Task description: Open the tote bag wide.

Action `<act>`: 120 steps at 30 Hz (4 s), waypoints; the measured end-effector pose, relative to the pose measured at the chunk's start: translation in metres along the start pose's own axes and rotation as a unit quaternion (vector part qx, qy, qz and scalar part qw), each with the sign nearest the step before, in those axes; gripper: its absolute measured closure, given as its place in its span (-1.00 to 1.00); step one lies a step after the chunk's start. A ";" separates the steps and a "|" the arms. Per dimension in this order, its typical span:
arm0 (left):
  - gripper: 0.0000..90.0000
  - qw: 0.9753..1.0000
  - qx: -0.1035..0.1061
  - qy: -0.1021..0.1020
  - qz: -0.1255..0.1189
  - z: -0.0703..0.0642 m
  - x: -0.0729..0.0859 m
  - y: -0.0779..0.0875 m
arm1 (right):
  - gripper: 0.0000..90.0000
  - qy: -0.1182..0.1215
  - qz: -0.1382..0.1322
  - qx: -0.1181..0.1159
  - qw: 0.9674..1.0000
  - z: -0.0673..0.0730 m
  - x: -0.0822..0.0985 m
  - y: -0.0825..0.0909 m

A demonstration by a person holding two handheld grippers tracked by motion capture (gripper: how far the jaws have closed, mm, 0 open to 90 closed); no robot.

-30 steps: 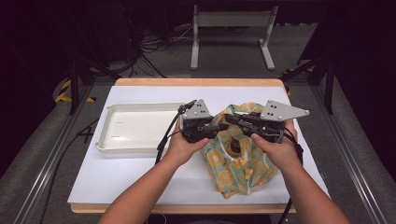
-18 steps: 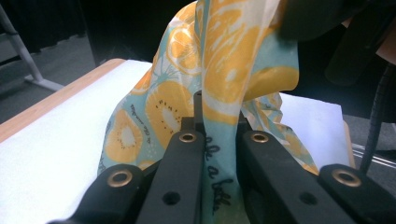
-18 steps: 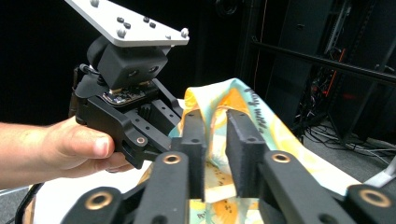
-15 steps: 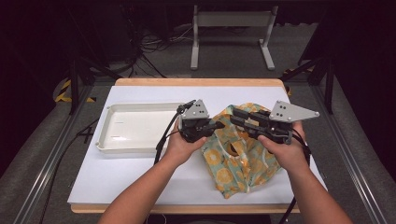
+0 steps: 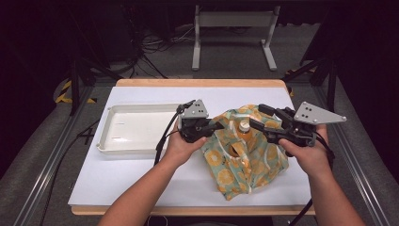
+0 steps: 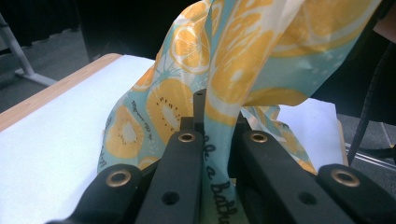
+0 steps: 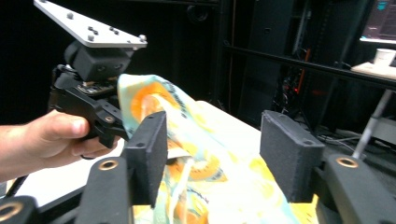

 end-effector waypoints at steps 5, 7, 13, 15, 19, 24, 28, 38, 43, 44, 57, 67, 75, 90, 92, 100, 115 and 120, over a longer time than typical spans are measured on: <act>0.97 1.000 -0.003 -0.002 -0.002 0.000 0.000 0.001 | -0.28 -0.001 0.016 0.012 1.000 -0.008 0.007 0.004; 0.97 1.000 -0.003 -0.003 -0.002 0.000 0.001 0.002 | -0.31 -0.003 0.024 0.015 1.000 -0.012 0.009 0.006; 0.95 1.000 -0.005 -0.004 -0.003 0.000 0.001 0.003 | -0.37 -0.012 0.048 0.031 0.998 -0.021 0.018 0.010; 0.95 1.000 -0.005 -0.005 -0.002 0.000 0.001 0.003 | -0.39 -0.017 0.054 0.033 0.998 -0.023 0.020 0.011; 0.95 1.000 -0.005 -0.004 -0.001 0.000 0.001 0.003 | -0.41 -0.030 0.077 0.047 0.995 -0.026 0.027 0.011; 0.95 1.000 -0.008 -0.004 -0.003 0.000 0.001 0.004 | -0.41 -0.033 0.089 0.059 0.994 -0.028 0.033 0.011; 0.95 1.000 -0.008 -0.006 -0.002 -0.001 0.000 0.004 | -0.43 -0.035 0.096 0.066 0.993 -0.027 0.036 0.009; 0.94 1.000 -0.009 -0.008 0.003 -0.002 0.001 0.002 | -0.40 -0.052 0.130 0.105 0.985 -0.021 0.042 -0.004; 0.94 1.000 -0.010 -0.006 0.004 -0.002 0.001 0.003 | -0.31 -0.062 0.139 0.115 0.982 -0.023 0.044 -0.007; 0.94 1.000 -0.013 -0.009 0.006 -0.002 0.001 0.005 | -0.29 -0.067 0.139 0.117 0.981 -0.023 0.043 -0.009; 0.95 0.999 -0.041 -0.005 0.009 0.001 0.003 0.013 | 0.82 -0.050 0.151 0.127 0.979 -0.023 0.033 -0.004; 0.97 0.999 -0.050 -0.004 0.015 0.006 0.006 0.014 | 1.00 -0.060 0.156 0.123 0.978 -0.028 0.033 -0.001; 0.98 0.998 -0.060 0.014 0.019 0.014 0.009 0.012 | 1.00 -0.064 0.154 0.122 0.979 -0.030 0.032 -0.001; 0.99 0.994 -0.094 0.041 0.035 0.035 0.012 0.005 | 1.00 -0.082 0.146 0.122 0.978 -0.051 0.036 -0.003; 0.99 0.994 -0.095 0.045 0.034 0.037 0.011 0.004 | 1.00 -0.085 0.145 0.121 0.978 -0.052 0.037 -0.003; 0.99 0.992 -0.105 0.055 0.048 0.047 0.010 -0.006 | 0.99 -0.091 0.146 0.125 0.977 -0.060 0.041 -0.004; 0.99 0.987 -0.112 0.083 0.081 0.060 0.020 -0.030 | 1.00 -0.103 0.170 0.129 0.971 -0.078 0.059 -0.021; 0.99 0.987 -0.107 0.086 0.089 0.061 0.027 -0.036 | 1.00 -0.107 0.180 0.130 0.969 -0.081 0.068 -0.026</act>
Point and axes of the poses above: each handheld gripper's, and its own axes: y roughly backward along the jaws, x roughly out of its underside, z roughly to its left, the point moved 1 cm from there along -y, roughly forward along the jaws, and after that the axes turned 10 degrees about z, right-handed, at the moved point
